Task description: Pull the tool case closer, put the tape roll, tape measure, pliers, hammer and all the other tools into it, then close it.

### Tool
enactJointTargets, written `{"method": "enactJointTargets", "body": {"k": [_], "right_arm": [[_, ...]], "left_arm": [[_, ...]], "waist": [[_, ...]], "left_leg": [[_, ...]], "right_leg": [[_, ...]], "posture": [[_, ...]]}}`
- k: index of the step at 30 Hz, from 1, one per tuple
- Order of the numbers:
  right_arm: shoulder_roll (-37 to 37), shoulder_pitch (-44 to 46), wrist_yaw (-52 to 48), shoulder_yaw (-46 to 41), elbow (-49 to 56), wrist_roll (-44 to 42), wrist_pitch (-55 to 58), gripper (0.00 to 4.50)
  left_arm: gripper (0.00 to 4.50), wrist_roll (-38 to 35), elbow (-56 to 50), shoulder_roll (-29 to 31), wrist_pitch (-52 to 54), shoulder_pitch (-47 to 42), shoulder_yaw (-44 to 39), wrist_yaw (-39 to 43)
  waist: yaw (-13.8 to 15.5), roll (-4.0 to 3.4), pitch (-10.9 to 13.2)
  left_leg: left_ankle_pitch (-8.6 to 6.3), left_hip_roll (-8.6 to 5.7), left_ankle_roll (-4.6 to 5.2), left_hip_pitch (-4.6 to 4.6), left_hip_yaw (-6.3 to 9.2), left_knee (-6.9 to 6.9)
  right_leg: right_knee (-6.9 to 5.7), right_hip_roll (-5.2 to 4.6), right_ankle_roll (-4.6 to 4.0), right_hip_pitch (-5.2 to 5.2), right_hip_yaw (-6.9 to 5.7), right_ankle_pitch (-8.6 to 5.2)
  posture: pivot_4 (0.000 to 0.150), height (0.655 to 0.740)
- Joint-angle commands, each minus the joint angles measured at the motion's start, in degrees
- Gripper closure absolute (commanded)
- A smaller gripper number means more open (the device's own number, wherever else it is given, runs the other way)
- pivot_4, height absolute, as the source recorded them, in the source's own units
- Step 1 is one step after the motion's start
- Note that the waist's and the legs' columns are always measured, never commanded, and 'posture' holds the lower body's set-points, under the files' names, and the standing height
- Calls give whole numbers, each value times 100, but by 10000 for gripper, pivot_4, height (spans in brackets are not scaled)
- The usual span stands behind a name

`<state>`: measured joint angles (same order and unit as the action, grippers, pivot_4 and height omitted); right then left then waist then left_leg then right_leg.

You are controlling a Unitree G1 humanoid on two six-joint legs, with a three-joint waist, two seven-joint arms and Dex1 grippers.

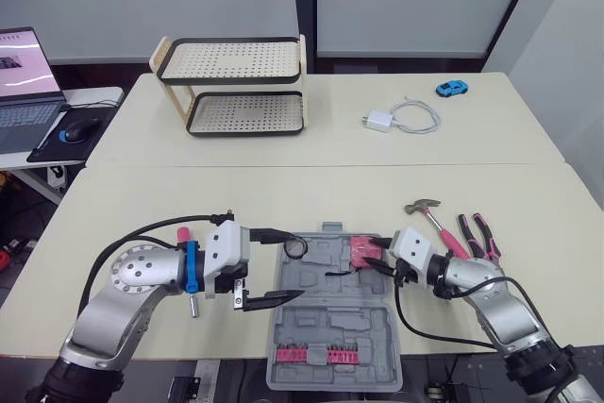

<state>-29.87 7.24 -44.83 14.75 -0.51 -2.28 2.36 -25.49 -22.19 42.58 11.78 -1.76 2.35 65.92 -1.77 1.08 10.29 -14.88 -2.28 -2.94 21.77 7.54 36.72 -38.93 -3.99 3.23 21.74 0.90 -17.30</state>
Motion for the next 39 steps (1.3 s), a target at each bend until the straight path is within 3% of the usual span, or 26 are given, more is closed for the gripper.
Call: {"method": "enactJointTargets", "body": {"k": [1, 15, 20, 23, 28, 29, 34, 39], "right_arm": [[74, -32, -79, 33, -221, -16, 41, 25777], [233, 55, -267, -70, -616, -215, -382, 25777], [-17, 99, -551, -412, 436, -754, 115, 25777], [-523, 54, -885, -849, 1240, -1299, 711, 19579], [-1586, -224, -1621, -1739, 1677, -2134, 1389, 1917], [-1726, -275, -1708, -1870, 1689, -2256, 1501, 324], [-2601, -407, -2019, -3020, 1470, -2767, 2181, 324], [-2964, -751, -2153, -3840, 397, -2499, 1893, 324]], "left_arm": [[0, -19, -99, 72, -126, 30, -90, 54], [0, -116, -103, 118, -65, -9, -227, 15], [0, -466, 7, 208, 219, 81, -686, -48], [0, -836, 296, 491, 695, 127, -1315, -26], [0, -874, 1076, 1118, 1059, 357, -2107, 189], [0, -846, 1187, 1179, 1057, 405, -2191, 216], [0, -861, 1763, 1341, 1329, 869, -3017, 73], [0, -610, 2742, 1501, 1192, 1109, -3521, 112]], "waist": [[0, 1, -1], [-4, 0, -6], [-4, -5, -1], [-7, -6, 0], [0, -5, 1], [0, -5, 1], [-9, -14, 9], [11, -7, 7]], "left_leg": [[0, 0, 0, 0, 0, 0], [0, 0, 0, -19, 0, 0], [0, 3, 0, -14, 5, 0], [0, 4, 0, -8, 4, 0], [-1, 2, 2, -2, 4, 0], [-1, 2, 2, -2, 0, -1], [-2, 8, 3, 0, -5, 0], [-2, 6, 4, 0, -20, -2]], "right_leg": [[0, 0, 0, 0, -1, 0], [-1, 3, 0, -18, -1, 0], [-1, 3, 0, -13, 0, 0], [-3, 2, 0, -5, 3, 0], [3, 1, 0, -5, -4, -1], [6, 0, 0, -6, -5, -1], [4, -4, 0, -3, -1, -1], [5, -3, -3, -4, -10, -3]], "posture": [[1500, 7400], [1500, 7400], [1500, 7400], [1500, 7400], [1500, 7400], [1500, 7400], [1500, 7400], [1500, 7400]]}}
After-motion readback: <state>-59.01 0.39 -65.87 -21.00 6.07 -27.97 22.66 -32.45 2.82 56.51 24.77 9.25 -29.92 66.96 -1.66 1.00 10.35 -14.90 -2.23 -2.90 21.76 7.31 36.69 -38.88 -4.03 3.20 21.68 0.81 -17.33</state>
